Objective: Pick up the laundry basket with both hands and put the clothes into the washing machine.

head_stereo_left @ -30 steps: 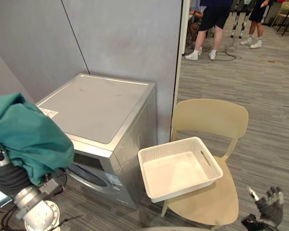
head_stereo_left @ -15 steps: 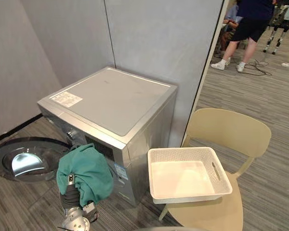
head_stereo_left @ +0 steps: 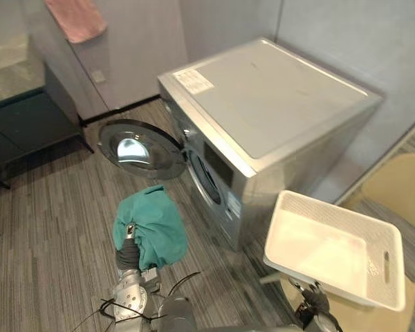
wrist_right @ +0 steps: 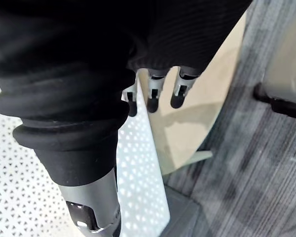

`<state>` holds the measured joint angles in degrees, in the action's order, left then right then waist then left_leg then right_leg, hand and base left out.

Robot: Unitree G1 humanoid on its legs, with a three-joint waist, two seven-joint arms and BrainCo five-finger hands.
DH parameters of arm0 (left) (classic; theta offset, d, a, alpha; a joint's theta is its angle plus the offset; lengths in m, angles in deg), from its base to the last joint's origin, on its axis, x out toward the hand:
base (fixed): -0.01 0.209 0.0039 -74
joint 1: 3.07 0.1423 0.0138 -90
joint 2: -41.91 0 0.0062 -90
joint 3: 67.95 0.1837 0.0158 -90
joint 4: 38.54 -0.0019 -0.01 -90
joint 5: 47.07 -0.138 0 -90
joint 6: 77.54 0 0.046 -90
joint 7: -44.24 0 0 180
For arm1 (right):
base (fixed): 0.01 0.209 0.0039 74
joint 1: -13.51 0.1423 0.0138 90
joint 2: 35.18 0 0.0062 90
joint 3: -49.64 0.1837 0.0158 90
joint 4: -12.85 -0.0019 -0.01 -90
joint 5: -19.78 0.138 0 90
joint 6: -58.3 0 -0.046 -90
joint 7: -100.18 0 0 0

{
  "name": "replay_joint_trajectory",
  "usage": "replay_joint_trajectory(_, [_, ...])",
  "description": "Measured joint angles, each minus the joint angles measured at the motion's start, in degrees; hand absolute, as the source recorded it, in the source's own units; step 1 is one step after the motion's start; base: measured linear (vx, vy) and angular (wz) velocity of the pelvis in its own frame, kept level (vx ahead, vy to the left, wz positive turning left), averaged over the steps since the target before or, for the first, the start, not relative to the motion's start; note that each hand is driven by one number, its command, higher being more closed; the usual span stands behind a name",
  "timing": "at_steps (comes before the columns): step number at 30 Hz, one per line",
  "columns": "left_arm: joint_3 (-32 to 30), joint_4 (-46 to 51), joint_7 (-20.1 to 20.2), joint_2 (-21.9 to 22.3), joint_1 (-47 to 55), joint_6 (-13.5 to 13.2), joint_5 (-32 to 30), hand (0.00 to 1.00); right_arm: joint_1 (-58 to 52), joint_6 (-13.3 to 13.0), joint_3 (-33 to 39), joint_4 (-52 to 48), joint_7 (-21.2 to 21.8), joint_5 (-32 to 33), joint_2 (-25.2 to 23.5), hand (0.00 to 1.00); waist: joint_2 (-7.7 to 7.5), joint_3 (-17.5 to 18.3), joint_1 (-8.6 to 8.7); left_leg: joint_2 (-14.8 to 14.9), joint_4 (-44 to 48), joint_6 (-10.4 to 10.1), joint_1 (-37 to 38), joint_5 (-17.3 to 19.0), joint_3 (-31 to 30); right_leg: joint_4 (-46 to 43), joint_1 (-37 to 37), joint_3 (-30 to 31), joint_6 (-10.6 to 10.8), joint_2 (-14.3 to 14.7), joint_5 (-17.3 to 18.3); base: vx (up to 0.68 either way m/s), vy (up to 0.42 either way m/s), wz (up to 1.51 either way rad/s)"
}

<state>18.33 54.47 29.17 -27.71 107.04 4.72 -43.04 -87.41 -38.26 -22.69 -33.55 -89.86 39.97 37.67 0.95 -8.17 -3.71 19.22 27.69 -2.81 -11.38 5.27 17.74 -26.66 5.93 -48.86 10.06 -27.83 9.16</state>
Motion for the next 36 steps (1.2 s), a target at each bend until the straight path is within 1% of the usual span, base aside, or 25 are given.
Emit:
replay_joint_trajectory(2, [0.1, -0.4, 0.0, -0.1, -1.0, 0.0, 0.0, 1.00, 0.0, 0.4, 2.7, 1.5, 0.0, 0.0, -1.9, 0.00, -1.25, 1.3, 1.53, -2.8, -0.8, 0.1, -2.3, 2.7, -1.4, 1.5, -0.2, -2.3, 0.3, -1.1, -3.1, 0.12, 0.342, 0.73])
replay_joint_trajectory(4, [0.4, -3.1, 0.0, -0.2, -2.8, 0.0, 0.0, 1.00, 0.7, 0.7, 3.1, 4.8, 0.2, 0.2, -3.0, 0.00, -2.16, 1.2, 0.76, -4.7, -1.4, 0.1, -3.0, 3.1, -2.0, 4.3, -0.1, -3.0, -1.9, -1.2, -8.3, 0.06, 0.304, 0.32])
replay_joint_trajectory(6, [0.6, -6.1, 0.1, -0.2, -2.8, 0.1, -0.2, 1.00, 1.0, 0.7, 4.9, 6.7, 0.0, 0.2, -2.9, 0.00, -2.46, 1.5, -0.19, -7.6, -1.8, -1.4, -2.8, 4.1, -3.4, 8.0, 1.0, -2.7, -2.9, -1.7, -14.5, 0.01, 0.294, 0.25])
replay_joint_trajectory(7, [0.7, -6.2, 0.1, -0.2, -2.7, 0.2, -0.2, 1.00, 1.0, 0.8, 5.0, 7.3, 0.0, 0.2, -2.9, 0.00, -2.59, 1.5, -0.27, -8.3, -1.9, -1.3, -2.9, 4.4, -3.5, 8.5, 1.2, -2.8, -3.2, -2.1, -15.4, 0.00, 0.261, 0.32])
replay_joint_trajectory(9, [0.7, -6.1, 0.1, -0.6, -2.5, 0.2, -0.2, 1.00, 1.3, 1.0, 4.9, 7.2, -0.1, 0.2, -2.9, 0.00, -2.39, 1.6, -0.46, -10.8, -2.1, 1.1, -3.0, 6.0, -3.7, 9.2, 2.1, -2.8, -3.9, -4.0, -18.6, -0.02, 0.197, 0.36])
replay_joint_trajectory(10, [0.7, -6.1, 0.1, -0.7, -2.4, 0.2, -0.2, 1.00, 1.6, 1.2, 4.8, 7.1, -0.1, 0.2, -2.8, 0.00, -2.14, 1.7, -0.40, -11.6, -2.3, 1.3, -3.2, 6.2, -3.7, 9.2, 2.1, -2.6, -4.4, -4.5, -19.7, -0.04, 0.206, 0.33])
replay_joint_trajectory(13, [1.5, -6.0, 0.1, -0.3, -2.0, 0.3, -0.5, 1.00, 2.0, 1.6, 4.4, 6.5, -0.1, 0.7, -2.8, 0.00, -1.61, 2.0, -0.39, -15.4, -6.0, 1.6, -1.7, 6.9, -5.2, 7.4, 1.6, 0.8, -12.4, -7.7, -27.1, -0.02, 0.206, 0.45])
replay_joint_trajectory(14, [2.0, -6.0, 0.0, -0.2, -1.6, 0.4, -1.4, 1.00, 1.8, 1.4, 5.2, 5.7, 0.0, 0.9, -2.8, 0.00, -1.36, 1.9, -0.23, -16.5, -8.4, 1.7, 0.2, 6.3, -6.2, 3.8, -0.8, 8.2, -17.1, -7.7, -26.3, 0.03, 0.158, 0.44])
replay_joint_trajectory(15, [1.8, -6.1, -0.2, -0.2, -1.3, 0.4, -1.5, 1.00, 1.7, 1.3, 5.5, 5.0, 0.2, 1.3, -3.1, 0.00, -0.88, 1.6, -0.23, -16.7, -10.8, 2.5, 2.1, 5.1, -7.4, -2.6, -4.4, 18.6, -16.1, -3.4, -17.7, 0.03, 0.157, 0.41])
replay_joint_trajectory(16, [1.8, -6.1, -0.2, -0.3, -1.4, 0.5, -1.4, 1.00, 1.7, 1.1, 5.7, 5.0, 0.2, 1.5, -3.4, 0.00, -0.87, 1.6, -0.21, -16.7, -12.3, 2.7, 2.9, 4.4, -8.0, -6.3, -6.5, 23.5, -13.7, -0.3, -13.2, 0.03, 0.121, 0.40])
replay_joint_trajectory(17, [2.1, -6.1, -0.2, -0.3, -1.6, 0.5, -1.5, 1.00, 1.7, 1.2, 5.6, 5.4, 0.3, 1.9, -3.8, 0.00, -1.36, 1.7, -0.02, -17.1, -14.6, 3.2, 4.1, 3.3, -9.2, -11.5, -9.3, 28.7, -10.4, 4.8, -7.5, 0.02, 0.075, 0.54])
replay_joint_trajectory(18, [2.9, -6.2, -0.1, -0.3, -2.1, 0.5, -1.5, 1.00, 1.6, 1.1, 5.7, 6.1, 0.3, 2.6, -3.8, 0.00, -2.22, 1.7, 0.44, -17.5, -17.1, 3.8, 5.2, 2.4, -10.1, -16.2, -12.6, 31.5, -9.4, 10.2, -2.1, 0.03, 0.043, 0.65])
replay_joint_trajectory(19, [3.6, -7.0, 0.0, -0.3, -2.8, 0.4, -1.5, 1.00, 1.6, 1.0, 6.1, 6.9, 0.3, 2.9, -3.8, 0.00, -2.82, 1.5, 1.10, -17.8, -18.2, 3.9, 5.7, 2.3, -10.4, -17.9, -14.8, 31.1, -9.0, 13.5, 0.9, 0.03, -0.016, 0.70])
replay_joint_trajectory(21, [5.3, -10.6, 0.1, -0.3, -5.4, 0.6, -1.6, 1.00, 1.4, 0.8, 7.1, 8.2, 0.3, 4.5, -3.9, 0.00, -2.58, 1.2, 3.05, -18.4, -19.1, 4.8, 5.9, 1.8, -12.1, -14.8, -18.6, 30.0, -8.0, 19.1, 5.3, 0.06, -0.081, 0.83])
replay_joint_trajectory(23, [6.7, -12.3, 0.3, -0.3, -6.9, 0.9, -2.5, 1.00, 1.4, 0.9, 7.9, 9.8, 0.3, 5.1, -3.9, 0.00, -2.74, 0.7, 3.84, -18.4, -20.3, 5.1, 6.1, 1.6, -12.4, -7.2, -19.6, 31.0, -7.6, 21.7, 5.6, 0.05, -0.106, 0.80])
replay_joint_trajectory(24, [7.2, -12.3, 0.9, -0.4, -7.0, 0.9, -2.7, 1.00, 1.4, 0.8, 8.4, 11.5, 0.3, 5.1, -3.9, 0.00, -4.88, 1.9, 4.50, -20.0, -23.4, 5.0, 6.7, 1.6, -13.4, 0.7, -19.7, 34.4, -7.5, 22.6, 5.5, 0.15, -0.136, 1.08])
replay_joint_trajectory(25, [8.3, -11.6, 1.2, -0.5, -7.9, 1.1, -2.8, 1.00, 0.5, 0.8, 8.5, 12.8, 0.3, 5.1, -3.8, 0.00, -7.63, 2.1, 5.97, -21.6, -12.0, 5.1, 4.3, 2.1, -13.0, 2.2, -20.3, 34.9, -10.2, 20.4, 4.2, 0.20, -0.169, 1.18])
replay_joint_trajectory(26, [9.4, -11.6, 1.5, -0.4, -7.7, 1.2, -2.9, 1.00, -0.3, 0.5, 8.6, 12.1, 0.2, 5.1, -3.5, 0.00, -6.07, 2.0, 6.07, -20.0, -8.1, 4.8, 4.2, 4.8, -13.6, 1.5, -19.8, 34.3, -10.4, 21.6, 4.3, 0.22, -0.168, 1.05])
replay_joint_trajectory(27, [11.1, -11.7, 2.1, -0.7, -7.6, 1.3, -3.2, 1.00, -1.5, 0.4, 8.7, 12.0, 0.2, 5.1, -3.5, 0.00, -4.12, 1.8, 6.05, -18.1, -7.8, 2.4, 5.5, 9.7, -15.7, 1.4, -18.5, 32.9, -10.3, 23.2, 4.4, 0.17, -0.148, 0.46])
replay_joint_trajectory(30, [13.0, -11.6, 2.8, -0.7, -6.8, 1.7, -3.7, 1.00, -2.6, 0.8, 8.9, 11.6, 0.3, 6.3, -3.7, 0.00, -2.61, 3.6, 5.78, -16.1, -8.5, 1.3, 6.7, 11.0, -17.0, 4.2, -15.2, 31.6, -10.0, 25.7, 4.6, 0.22, -0.138, 0.18])
replay_joint_trajectory(32, [14.4, -11.1, 4.1, -0.8, -6.7, 1.7, -3.7, 1.00, -3.2, 0.6, 9.5, 10.1, 0.2, 6.4, -3.4, 0.00, -1.01, 4.7, 6.20, -13.4, 1.2, 0.7, 3.5, 13.5, -17.5, 6.7, -13.5, 30.3, -10.5, 28.2, 4.7, 0.34, -0.097, 0.06])
replay_joint_trajectory(33, [14.4, -10.7, 4.9, -0.9, -6.6, 1.7, -3.6, 1.00, -3.2, 0.6, 9.4, 9.3, 0.2, 6.4, -3.6, 0.00, -0.14, 4.8, 5.91, -12.0, 8.8, 0.0, 1.7, 13.5, -17.4, 7.0, -11.7, 30.8, -12.9, 29.6, 4.7, 0.31, -0.068, -0.18])
replay_joint_trajectory(34, [14.3, -10.5, 5.0, -0.9, -6.4, 1.7, -3.6, 1.00, -3.2, 0.5, 9.2, 8.9, 0.2, 6.4, -3.7, 0.00, 0.07, 4.8, 5.87, -11.3, 12.5, -0.7, 0.8, 13.1, -17.5, 7.0, -10.9, 31.1, -13.3, 30.2, 5.0, 0.31, -0.049, -0.38])
replay_joint_trajectory(35, [14.1, -10.1, 5.0, -0.9, -5.9, 1.7, -3.6, 1.00, -2.7, 0.4, 9.2, 8.4, 0.2, 6.4, -3.7, 0.00, 0.44, 4.6, 5.74, -10.0, 20.5, -4.2, -1.4, 10.6, -17.9, 7.0, -8.8, 32.0, -14.1, 31.4, 5.7, 0.27, -0.026, -0.52])
replay_joint_trajectory(36, [13.9, -10.1, 5.0, -0.9, -5.9, 1.7, -3.6, 1.00, -2.4, 0.4, 8.2, 7.0, 0.1, 6.8, -3.7, 0.00, 0.33, 4.0, 5.33, -9.2, 28.6, -5.8, -3.5, 5.4, -18.4, 7.3, -6.5, 34.0, -15.0, 32.1, 6.4, 0.27, 0.001, -0.65])
